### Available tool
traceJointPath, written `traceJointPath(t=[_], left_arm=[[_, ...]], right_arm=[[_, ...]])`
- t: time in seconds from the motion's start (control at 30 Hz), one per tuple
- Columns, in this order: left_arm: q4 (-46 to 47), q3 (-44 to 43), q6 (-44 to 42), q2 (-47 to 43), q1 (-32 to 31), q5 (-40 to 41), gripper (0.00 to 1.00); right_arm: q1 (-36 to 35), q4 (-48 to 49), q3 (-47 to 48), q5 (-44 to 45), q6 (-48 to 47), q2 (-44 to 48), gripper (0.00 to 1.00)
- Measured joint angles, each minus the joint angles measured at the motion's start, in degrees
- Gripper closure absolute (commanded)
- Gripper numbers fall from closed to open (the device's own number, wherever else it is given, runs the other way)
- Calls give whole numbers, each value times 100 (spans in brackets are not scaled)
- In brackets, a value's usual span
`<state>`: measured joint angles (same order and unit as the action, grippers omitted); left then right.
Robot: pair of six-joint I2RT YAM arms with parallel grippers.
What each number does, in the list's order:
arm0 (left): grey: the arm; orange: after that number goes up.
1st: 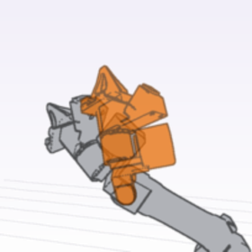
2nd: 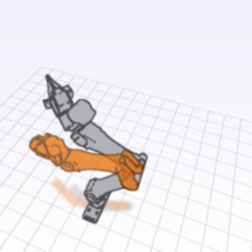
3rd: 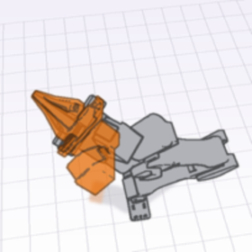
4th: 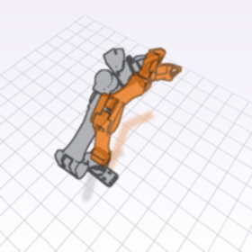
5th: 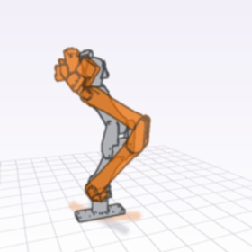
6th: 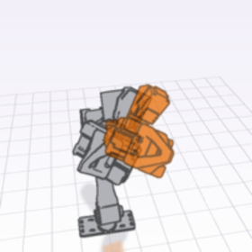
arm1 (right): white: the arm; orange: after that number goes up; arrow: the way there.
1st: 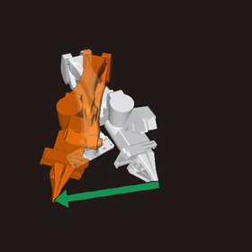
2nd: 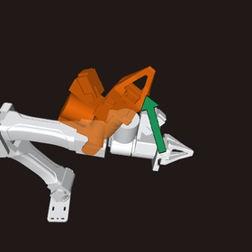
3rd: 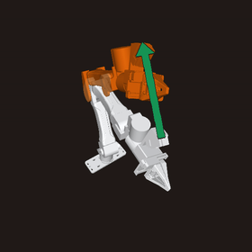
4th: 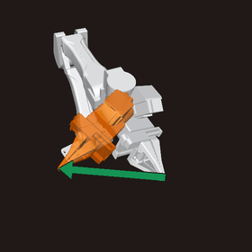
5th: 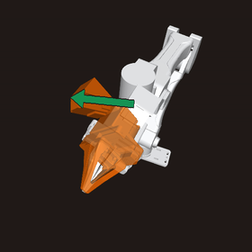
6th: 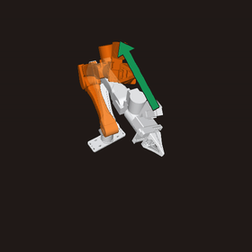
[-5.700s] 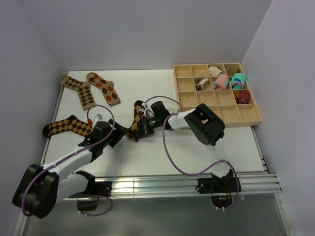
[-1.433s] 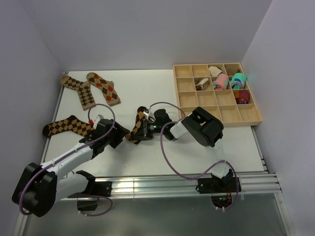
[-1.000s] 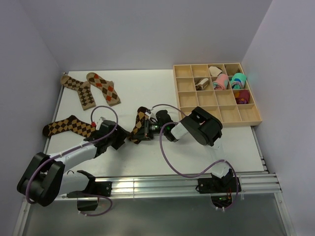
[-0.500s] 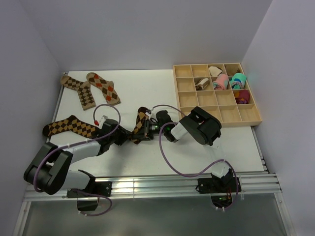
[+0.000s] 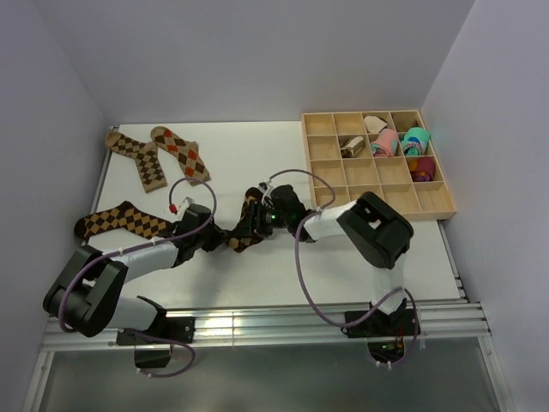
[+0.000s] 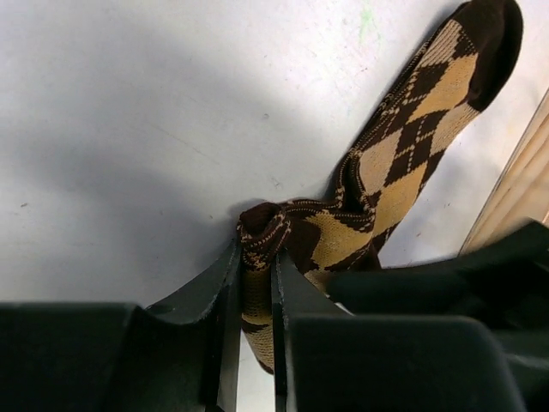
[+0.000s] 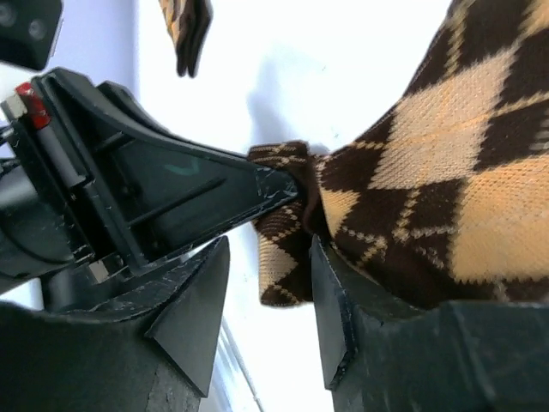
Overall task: Roll the socks
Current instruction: Roll the sock at the center of the board.
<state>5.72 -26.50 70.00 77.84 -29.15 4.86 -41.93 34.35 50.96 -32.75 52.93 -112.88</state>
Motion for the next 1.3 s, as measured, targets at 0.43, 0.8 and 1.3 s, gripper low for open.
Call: traceJointPath(t=[0.43, 0.8, 1.3], left_arm=[[-1215, -787, -688, 177, -68, 302, 100], [-1849, -1224, -831, 409, -68, 407, 100], [-2105, -1403, -817, 540, -68, 356, 100]], right_arm=[[-2085, -2216, 337, 4138, -3187, 1582, 56], [-2671, -1823, 337, 5431, -4553, 911, 49], [-2732, -1663, 376, 5525, -4811, 402, 46]])
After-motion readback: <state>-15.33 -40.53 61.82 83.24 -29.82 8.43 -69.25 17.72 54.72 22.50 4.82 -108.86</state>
